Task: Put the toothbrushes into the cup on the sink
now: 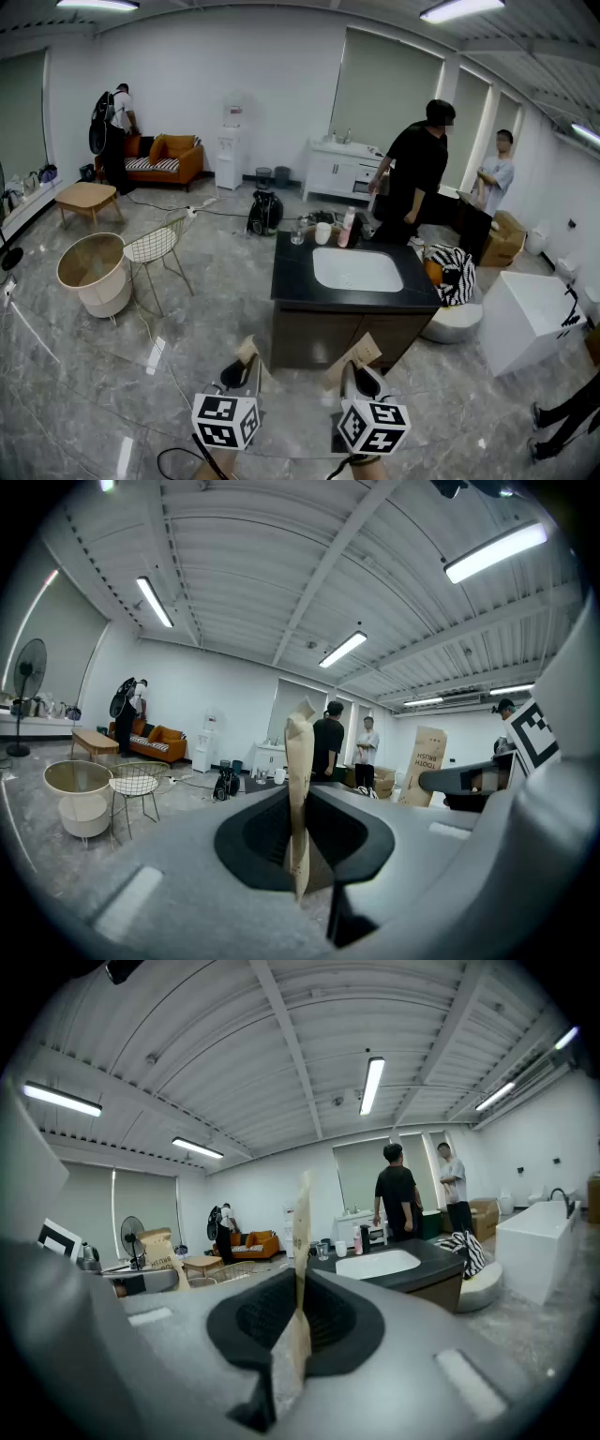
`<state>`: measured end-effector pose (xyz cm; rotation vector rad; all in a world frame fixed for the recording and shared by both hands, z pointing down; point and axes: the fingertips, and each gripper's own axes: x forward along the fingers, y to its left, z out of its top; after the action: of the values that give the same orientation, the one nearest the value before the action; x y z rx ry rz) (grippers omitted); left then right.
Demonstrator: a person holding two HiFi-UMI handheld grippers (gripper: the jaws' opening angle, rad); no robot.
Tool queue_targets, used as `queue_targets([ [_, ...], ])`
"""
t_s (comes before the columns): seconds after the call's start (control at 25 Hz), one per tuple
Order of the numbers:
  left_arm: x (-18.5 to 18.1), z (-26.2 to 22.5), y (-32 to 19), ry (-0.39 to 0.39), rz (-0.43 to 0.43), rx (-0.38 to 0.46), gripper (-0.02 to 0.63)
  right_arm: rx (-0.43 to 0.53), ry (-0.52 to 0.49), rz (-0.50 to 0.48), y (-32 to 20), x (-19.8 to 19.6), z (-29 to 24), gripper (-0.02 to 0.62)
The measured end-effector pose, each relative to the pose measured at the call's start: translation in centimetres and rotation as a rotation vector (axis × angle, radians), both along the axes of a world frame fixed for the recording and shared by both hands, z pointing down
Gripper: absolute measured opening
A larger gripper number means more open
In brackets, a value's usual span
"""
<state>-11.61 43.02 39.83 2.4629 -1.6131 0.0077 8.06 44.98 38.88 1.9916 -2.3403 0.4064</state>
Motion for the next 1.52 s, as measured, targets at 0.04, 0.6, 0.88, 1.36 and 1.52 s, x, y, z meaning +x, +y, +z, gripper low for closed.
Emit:
queue_targets([
  [0.04, 0.0, 0.0, 0.0, -0.001, 0.001, 0.000, 0.038, 0.000, 0.001, 0.001, 0.0, 0.0, 0.0, 0.023],
  [0.6, -1.0, 1.0, -1.3, -0.003, 0.034, -0.010, 0.038, -0.001, -0.033, 0.008, -1.2, -1.5, 0.5, 0.025],
  [0.88, -2.3, 1.8, -2.2, 0.011, 0.035, -0.032, 0.038, -0.021, -0.037, 0.030, -1.9, -1.8, 1.2, 0.025],
  [1.36, -1.9, 2.6, -7.0, 0.002, 0.047, -0.045, 0.038, -0.034, -0.058, 0.048, -6.9, -1.1, 2.0, 0.025],
  [1.52, -1.3, 2.4, -9.7, 0.001, 0.048, -0.036, 0.038, -0.020, -0.061, 0.043, -9.6, -0.6, 1.6, 0.025],
])
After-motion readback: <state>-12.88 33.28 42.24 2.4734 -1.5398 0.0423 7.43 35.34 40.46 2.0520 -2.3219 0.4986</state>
